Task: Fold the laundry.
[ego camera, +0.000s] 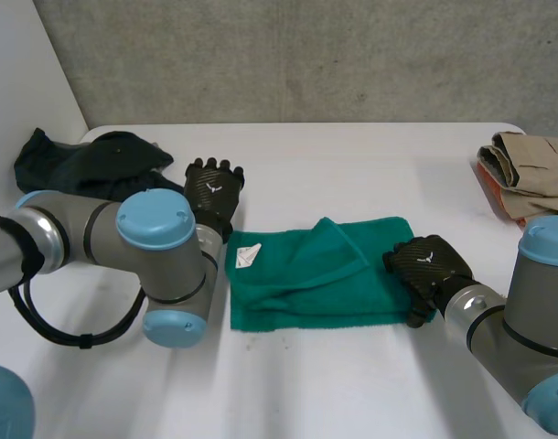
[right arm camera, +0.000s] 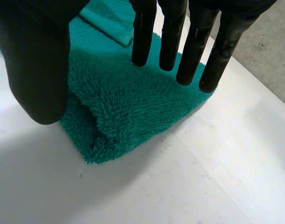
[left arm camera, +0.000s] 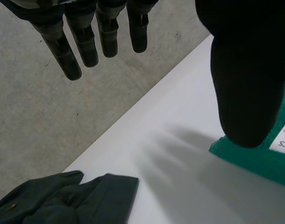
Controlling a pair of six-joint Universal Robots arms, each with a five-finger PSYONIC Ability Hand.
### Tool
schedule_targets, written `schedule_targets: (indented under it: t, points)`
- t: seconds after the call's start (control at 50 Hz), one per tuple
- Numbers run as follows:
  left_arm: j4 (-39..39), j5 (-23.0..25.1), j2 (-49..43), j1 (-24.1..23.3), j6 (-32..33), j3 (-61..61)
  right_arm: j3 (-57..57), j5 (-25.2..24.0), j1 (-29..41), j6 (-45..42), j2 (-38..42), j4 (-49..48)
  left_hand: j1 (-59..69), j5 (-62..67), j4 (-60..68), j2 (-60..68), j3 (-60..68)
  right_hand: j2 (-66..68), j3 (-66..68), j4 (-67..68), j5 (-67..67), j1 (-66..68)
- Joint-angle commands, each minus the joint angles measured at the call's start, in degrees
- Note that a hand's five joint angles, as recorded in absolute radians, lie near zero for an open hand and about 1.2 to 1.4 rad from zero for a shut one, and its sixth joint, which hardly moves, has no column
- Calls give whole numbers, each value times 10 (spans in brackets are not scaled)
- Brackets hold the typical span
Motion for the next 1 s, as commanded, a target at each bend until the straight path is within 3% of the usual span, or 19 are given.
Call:
schedule_targets:
  t: [0.02,0.14,0.32,0.64,0.8,0.92,1.0]
  points:
    - [-1,5,34,-32,-2,-42,1,2,-1,-12,5,-17,10,7,8,8,12,111,111,110,122,153]
    - [1,19,63,-61,-5,-77,4,2,-14,-12,4,-24,-5,-8,-7,-7,-3,122,121,120,133,163]
    - [-8,107,73,-100,-72,-78,17,0,-13,-12,0,-24,5,2,3,3,7,117,116,115,128,158]
    - [-33,112,-16,-98,-60,-19,19,0,-18,-12,0,-25,8,6,6,6,10,115,114,113,126,156]
    - [-28,95,-38,-73,-57,24,18,0,-19,-12,0,-25,30,28,28,28,32,115,114,113,126,156]
    - [-27,-23,-50,-5,-12,57,20,0,-19,-12,-1,-25,40,38,38,38,42,118,117,117,129,160]
    - [-27,-21,-41,-3,8,33,19,0,-17,-12,-2,-25,22,19,20,20,24,122,121,120,133,163]
